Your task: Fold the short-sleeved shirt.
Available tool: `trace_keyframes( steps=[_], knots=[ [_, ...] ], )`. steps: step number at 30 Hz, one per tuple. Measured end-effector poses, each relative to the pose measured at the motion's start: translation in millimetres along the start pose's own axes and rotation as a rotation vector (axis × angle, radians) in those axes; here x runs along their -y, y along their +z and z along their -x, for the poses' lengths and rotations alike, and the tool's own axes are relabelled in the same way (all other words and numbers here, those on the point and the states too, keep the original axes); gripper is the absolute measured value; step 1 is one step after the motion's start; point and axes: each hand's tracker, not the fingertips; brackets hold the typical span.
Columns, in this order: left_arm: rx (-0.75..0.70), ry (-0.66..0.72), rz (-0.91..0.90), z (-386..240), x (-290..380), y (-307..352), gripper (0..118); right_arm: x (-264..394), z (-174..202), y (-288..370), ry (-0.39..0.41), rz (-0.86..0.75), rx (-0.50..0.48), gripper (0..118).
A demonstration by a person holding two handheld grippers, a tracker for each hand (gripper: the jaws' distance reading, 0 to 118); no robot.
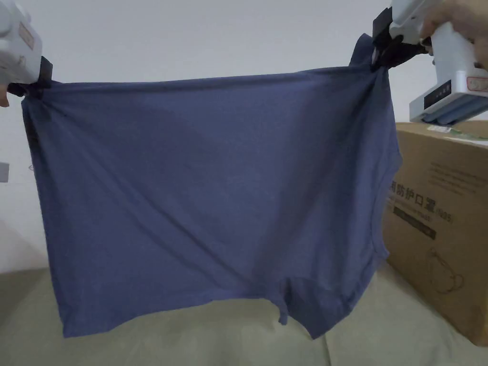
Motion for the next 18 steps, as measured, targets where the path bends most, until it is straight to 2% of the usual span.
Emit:
trace_keyframes(
  steps=[5,9,12,14,16,18],
  knots=[
    [0.005,-0.029,0.145,-19,90,-56,1,65,-9,-71,0.014,0.141,0.029,5],
    [0.022,-0.055,0.316,-37,193,-106,1,149,-19,-147,0.031,0.329,0.054,5],
    [0.041,0.0,0.449,-46,276,-135,1,225,-30,-197,-0.005,0.441,0.064,5],
    [0.035,0.003,0.519,-53,320,-142,1,273,-37,-219,-0.028,0.531,0.054,5],
    [0.03,-0.018,0.551,-58,363,-142,1,324,-42,-235,-0.015,0.627,0.041,5],
    [0.047,0.018,0.569,-58,396,-132,1,366,-47,-238,-0.01,0.666,0.049,5]
  ],
)
